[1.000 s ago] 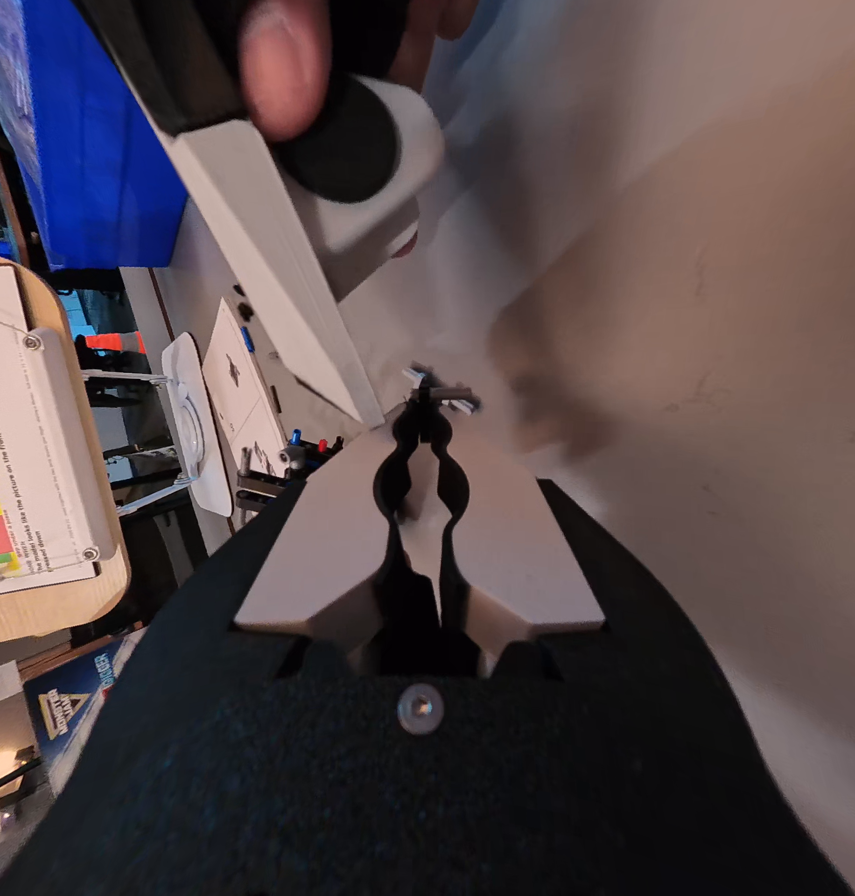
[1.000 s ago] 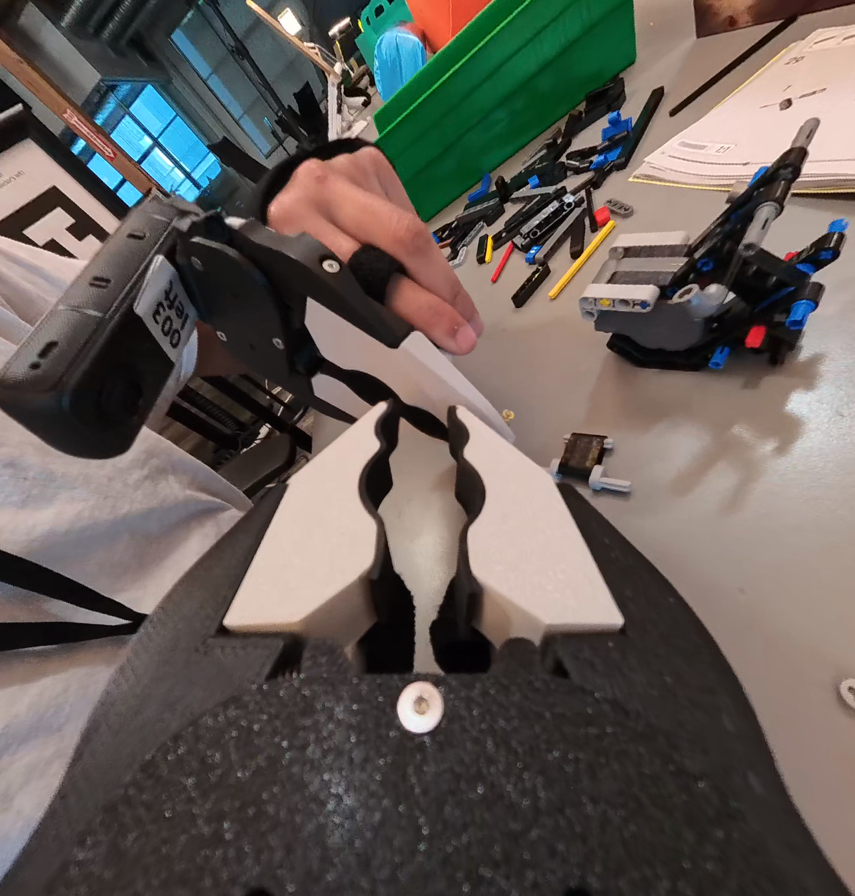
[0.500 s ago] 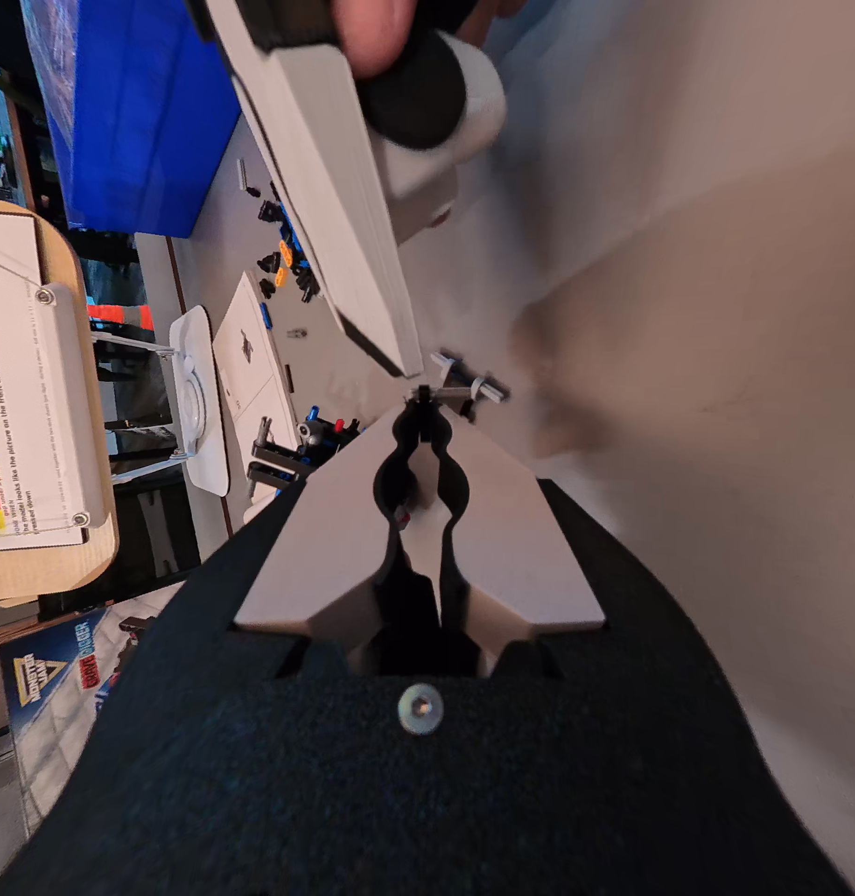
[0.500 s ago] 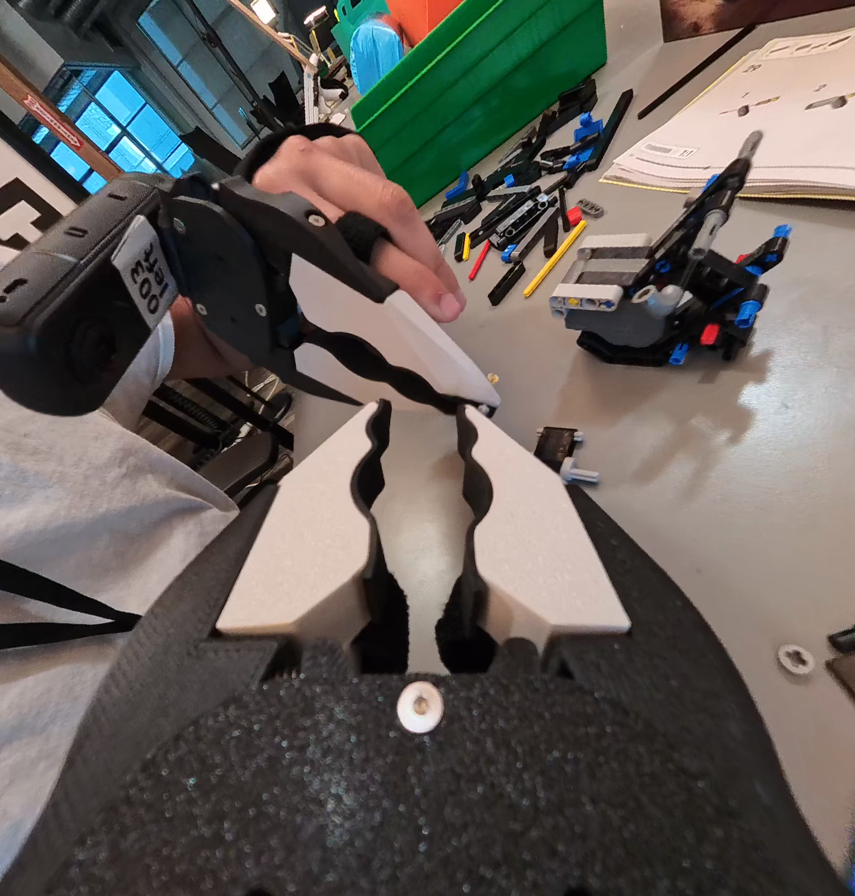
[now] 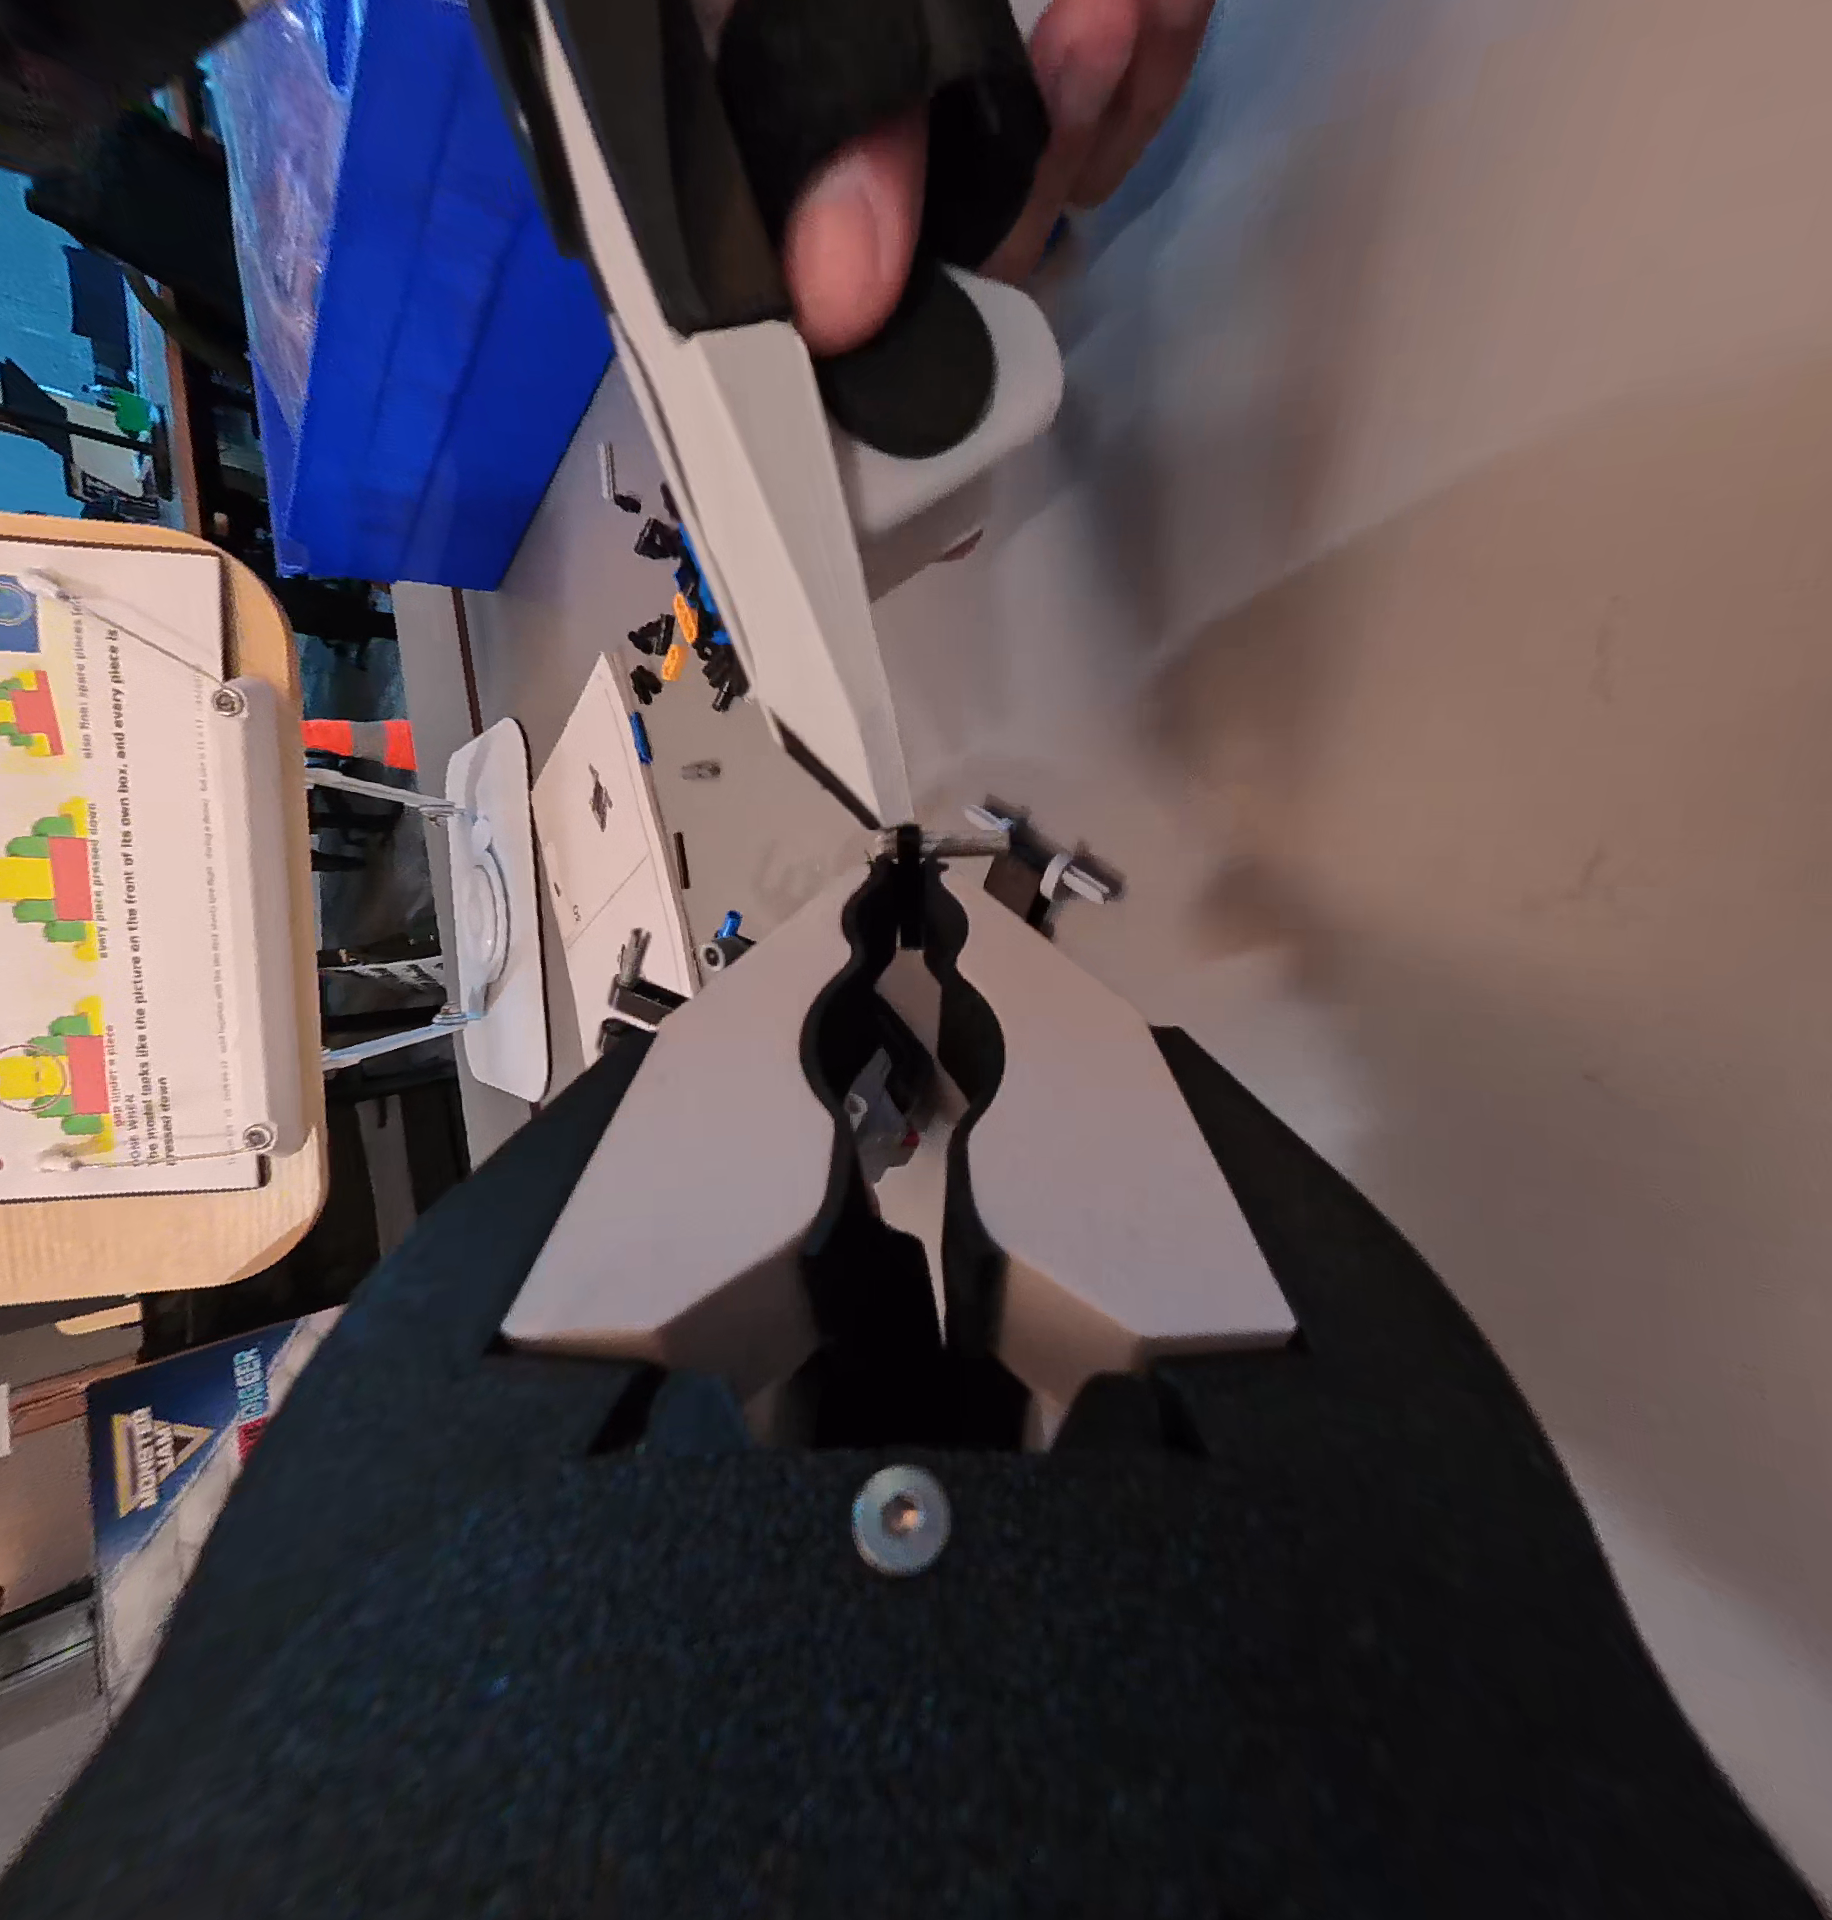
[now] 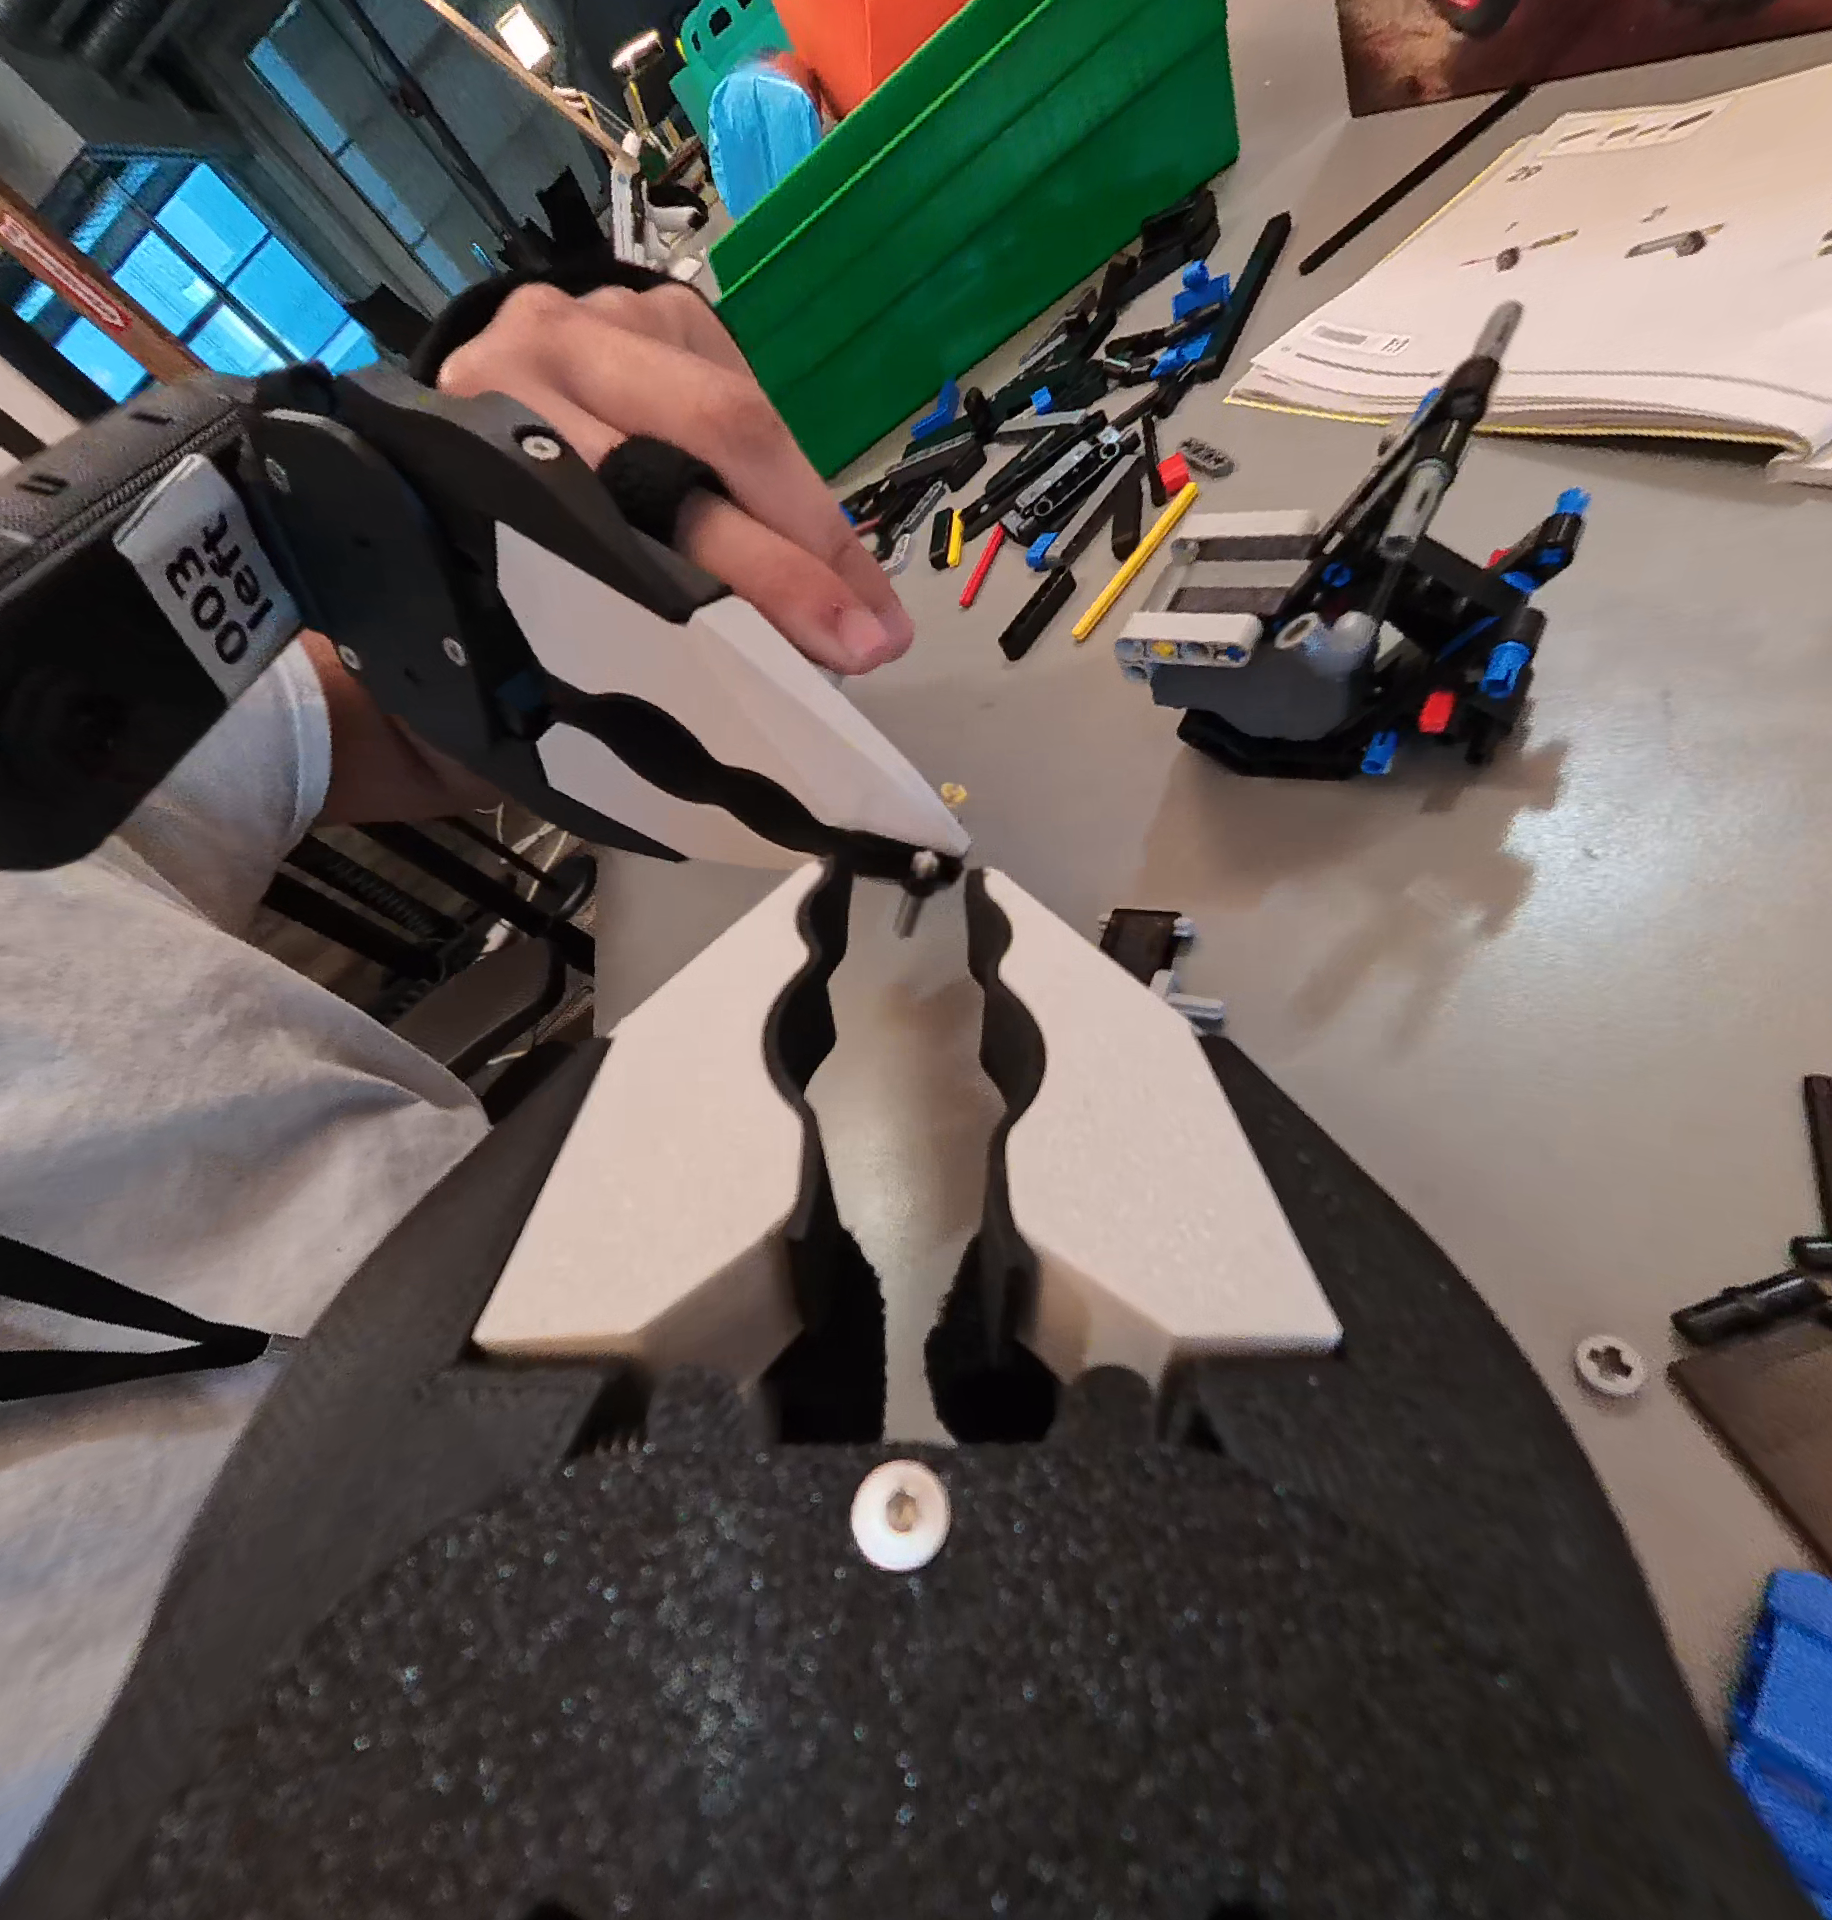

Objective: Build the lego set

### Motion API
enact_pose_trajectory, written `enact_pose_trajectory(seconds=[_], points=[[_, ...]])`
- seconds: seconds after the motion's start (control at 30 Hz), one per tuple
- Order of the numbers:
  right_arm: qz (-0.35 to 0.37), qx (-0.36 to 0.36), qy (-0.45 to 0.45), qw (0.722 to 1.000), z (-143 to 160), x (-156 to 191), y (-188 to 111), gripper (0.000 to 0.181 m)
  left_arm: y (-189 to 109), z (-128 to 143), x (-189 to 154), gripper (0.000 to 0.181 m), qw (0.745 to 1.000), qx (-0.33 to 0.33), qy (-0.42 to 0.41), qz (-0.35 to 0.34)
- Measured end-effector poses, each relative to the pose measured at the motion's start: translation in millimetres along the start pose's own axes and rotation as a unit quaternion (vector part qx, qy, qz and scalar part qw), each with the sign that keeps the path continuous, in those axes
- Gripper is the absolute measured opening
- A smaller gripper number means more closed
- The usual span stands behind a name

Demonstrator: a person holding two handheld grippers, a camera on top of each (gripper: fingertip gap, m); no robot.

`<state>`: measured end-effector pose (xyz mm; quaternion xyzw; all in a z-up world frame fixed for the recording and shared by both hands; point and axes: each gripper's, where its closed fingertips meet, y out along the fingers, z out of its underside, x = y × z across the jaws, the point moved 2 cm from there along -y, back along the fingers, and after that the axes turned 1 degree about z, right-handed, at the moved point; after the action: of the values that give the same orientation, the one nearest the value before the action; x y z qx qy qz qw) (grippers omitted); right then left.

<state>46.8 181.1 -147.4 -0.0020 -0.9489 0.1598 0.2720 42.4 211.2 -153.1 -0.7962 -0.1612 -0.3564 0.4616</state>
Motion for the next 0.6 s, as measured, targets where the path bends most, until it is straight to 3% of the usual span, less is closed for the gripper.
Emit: enact_pose_trajectory(seconds=[0.3,0.47,0.6], points=[[-0.028,-0.011,0.003,1.0,2.0,4.7,3.0,0.007,-5.6,-6.2,1.0,0.001,0.999,-0.024,-0.023,-0.005],[-0.012,-0.036,0.019,0.999,-5.0,-2.8,-4.3,0.007,-12.0,-8.6,14.7,0.007,0.991,-0.054,-0.117,-0.042],[0.007,-0.067,0.031,0.997,-12.3,-11.3,-12.4,0.006,-20.6,-1.5,32.4,0.012,0.959,-0.094,-0.258,-0.077]])
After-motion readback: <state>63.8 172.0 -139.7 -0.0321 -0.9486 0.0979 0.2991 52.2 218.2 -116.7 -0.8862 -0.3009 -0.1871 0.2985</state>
